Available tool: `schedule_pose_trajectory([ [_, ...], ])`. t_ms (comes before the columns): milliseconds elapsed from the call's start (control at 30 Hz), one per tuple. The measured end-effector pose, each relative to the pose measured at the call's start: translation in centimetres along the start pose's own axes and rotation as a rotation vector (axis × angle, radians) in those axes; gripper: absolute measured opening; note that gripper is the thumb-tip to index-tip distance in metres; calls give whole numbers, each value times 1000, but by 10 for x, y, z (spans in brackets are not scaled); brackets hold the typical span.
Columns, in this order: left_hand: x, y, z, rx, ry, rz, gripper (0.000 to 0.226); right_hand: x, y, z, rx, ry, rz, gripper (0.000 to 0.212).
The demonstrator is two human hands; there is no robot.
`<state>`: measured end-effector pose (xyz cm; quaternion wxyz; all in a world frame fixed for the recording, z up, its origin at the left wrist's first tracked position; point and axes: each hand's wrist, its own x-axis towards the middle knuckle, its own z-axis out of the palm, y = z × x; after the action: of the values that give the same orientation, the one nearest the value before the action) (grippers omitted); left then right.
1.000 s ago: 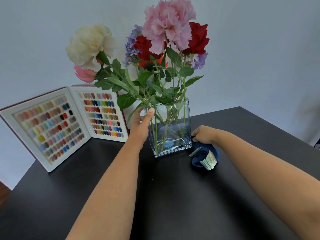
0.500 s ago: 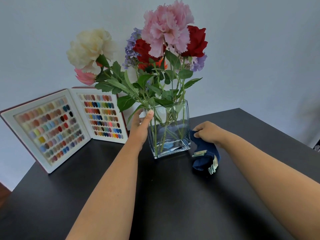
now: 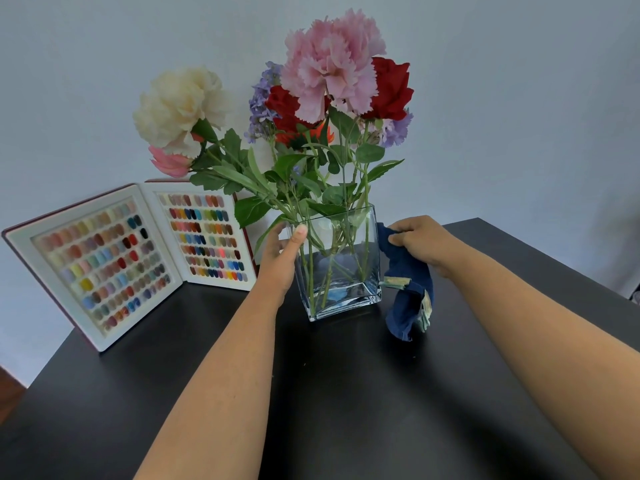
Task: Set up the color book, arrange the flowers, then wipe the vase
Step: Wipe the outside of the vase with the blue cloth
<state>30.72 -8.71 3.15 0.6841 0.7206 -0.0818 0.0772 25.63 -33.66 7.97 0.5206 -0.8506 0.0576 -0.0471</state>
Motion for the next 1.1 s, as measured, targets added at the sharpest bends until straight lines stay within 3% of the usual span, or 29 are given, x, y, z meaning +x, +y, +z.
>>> schedule_pose_trajectory([
  [600,-3,-5,-4,25,-20,-29,66,-19,-15,1,422,-1,-87,19],
  [867,-34,2,8,-9,47,-1,92,-69,-14,2,793,-97,-130,21],
  [1100,-38,4,6,43,17,-1,107,-93,-18,5,874,-134,-182,22],
])
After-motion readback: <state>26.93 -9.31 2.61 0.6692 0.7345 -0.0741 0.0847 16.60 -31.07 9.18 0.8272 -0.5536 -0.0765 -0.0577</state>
